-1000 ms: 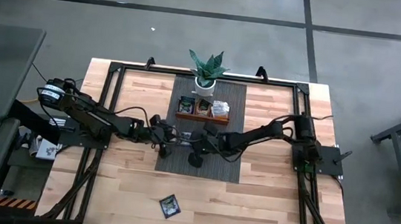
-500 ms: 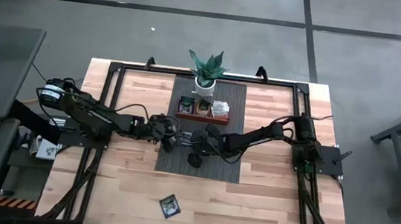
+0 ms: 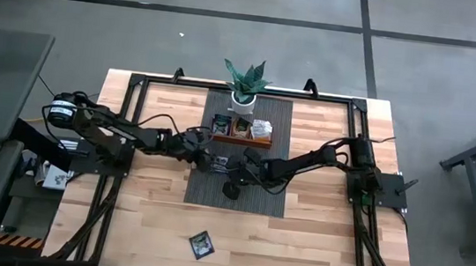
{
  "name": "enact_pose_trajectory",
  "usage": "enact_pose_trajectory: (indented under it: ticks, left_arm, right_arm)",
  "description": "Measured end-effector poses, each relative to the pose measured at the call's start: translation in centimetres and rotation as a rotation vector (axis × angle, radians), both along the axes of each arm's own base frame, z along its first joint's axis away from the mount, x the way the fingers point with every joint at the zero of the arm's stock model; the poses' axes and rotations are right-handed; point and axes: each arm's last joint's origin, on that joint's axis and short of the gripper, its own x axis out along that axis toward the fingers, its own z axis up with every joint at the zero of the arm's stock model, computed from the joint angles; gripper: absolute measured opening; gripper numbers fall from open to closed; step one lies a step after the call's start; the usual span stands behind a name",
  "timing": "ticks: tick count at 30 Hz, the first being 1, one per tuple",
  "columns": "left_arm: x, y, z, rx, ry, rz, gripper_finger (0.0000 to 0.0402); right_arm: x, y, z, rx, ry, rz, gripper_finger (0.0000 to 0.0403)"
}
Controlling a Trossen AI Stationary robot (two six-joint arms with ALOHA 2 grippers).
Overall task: Pick & Place Tea
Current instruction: Put the purple tea bag into the left section of the wooden organizer
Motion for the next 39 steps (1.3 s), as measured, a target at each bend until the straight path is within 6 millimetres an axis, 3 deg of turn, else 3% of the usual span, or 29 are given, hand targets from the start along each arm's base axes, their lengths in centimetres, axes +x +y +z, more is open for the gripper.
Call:
enact_pose_trajectory:
  ticks: [9,19,28,32,39]
  left_arm:
    - [0.1,0.0,0.0,-0.065,-0.021,0.039,0.0129]
    - [1.1,0.0,-1.9,-0.117,-0.008,0.087,0.0129]
    - [2.3,0.1,-1.0,-0.102,-0.028,0.060,0.0127]
    - [2.5,0.1,-0.8,-0.106,-0.033,0.055,0.0102]
    - [2.3,0.1,-1.0,-0.103,-0.007,0.055,0.0007]
  right_arm:
    - [0.2,0.0,0.1,-0.011,-0.024,0.015,0.0000]
    - [0.3,0.0,0.2,-0.011,-0.036,0.017,0.0000]
    - [0.3,0.0,0.2,-0.015,-0.038,0.019,0.0000]
    - [0.3,0.0,0.2,-0.019,-0.038,0.015,0.0000]
    - [0.3,0.0,0.2,-0.021,-0.038,0.017,0.0000]
